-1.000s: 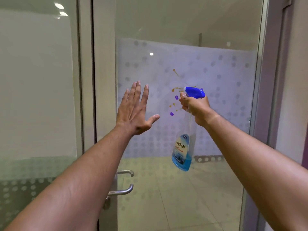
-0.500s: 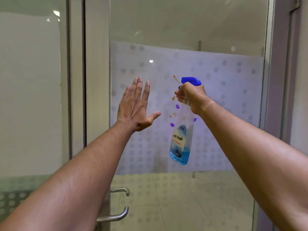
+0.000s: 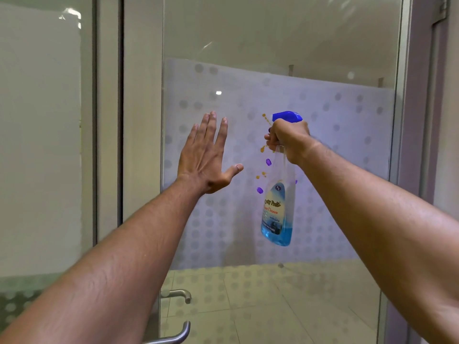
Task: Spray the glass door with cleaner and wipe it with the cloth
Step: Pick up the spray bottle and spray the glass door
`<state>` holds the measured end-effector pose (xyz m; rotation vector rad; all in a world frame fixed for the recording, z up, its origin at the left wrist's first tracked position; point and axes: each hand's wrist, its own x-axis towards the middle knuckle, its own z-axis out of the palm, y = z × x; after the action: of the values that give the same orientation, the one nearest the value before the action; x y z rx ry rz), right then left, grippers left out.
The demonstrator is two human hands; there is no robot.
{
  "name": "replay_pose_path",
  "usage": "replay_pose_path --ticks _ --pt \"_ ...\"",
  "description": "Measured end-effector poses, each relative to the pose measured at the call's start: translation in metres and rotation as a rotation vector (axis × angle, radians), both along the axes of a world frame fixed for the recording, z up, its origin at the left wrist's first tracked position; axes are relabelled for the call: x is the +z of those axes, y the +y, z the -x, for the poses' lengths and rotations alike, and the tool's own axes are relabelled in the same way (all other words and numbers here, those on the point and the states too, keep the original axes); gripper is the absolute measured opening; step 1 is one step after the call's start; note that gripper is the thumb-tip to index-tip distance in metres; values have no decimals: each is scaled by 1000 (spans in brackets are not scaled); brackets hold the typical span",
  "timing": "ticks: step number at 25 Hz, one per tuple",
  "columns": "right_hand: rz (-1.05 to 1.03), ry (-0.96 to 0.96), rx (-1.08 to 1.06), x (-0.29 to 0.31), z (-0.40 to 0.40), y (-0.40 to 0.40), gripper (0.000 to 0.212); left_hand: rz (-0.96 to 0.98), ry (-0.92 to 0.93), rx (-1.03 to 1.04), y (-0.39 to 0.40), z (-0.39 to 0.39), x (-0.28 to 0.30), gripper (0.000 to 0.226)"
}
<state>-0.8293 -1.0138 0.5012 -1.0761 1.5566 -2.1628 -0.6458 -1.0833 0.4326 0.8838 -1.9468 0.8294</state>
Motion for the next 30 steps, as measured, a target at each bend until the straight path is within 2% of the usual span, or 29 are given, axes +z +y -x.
replay_pose_path --ticks 4,10,17,24,30 --pt "36 -28 -34 2 14 8 55 3 3 -4 -2 2 -2 102" --pt "65 -51 -207 10 42 26 47 0 8 -34 0 9 -5 102" --pt "52 -33 -181 2 48 28 56 5 3 -30 5 13 -6 102" --pt "0 -50 -163 -21 50 28 50 2 -4 -27 9 12 -8 102" --pt "54 -93 -242 -25 50 32 51 7 -11 -26 11 13 -9 102"
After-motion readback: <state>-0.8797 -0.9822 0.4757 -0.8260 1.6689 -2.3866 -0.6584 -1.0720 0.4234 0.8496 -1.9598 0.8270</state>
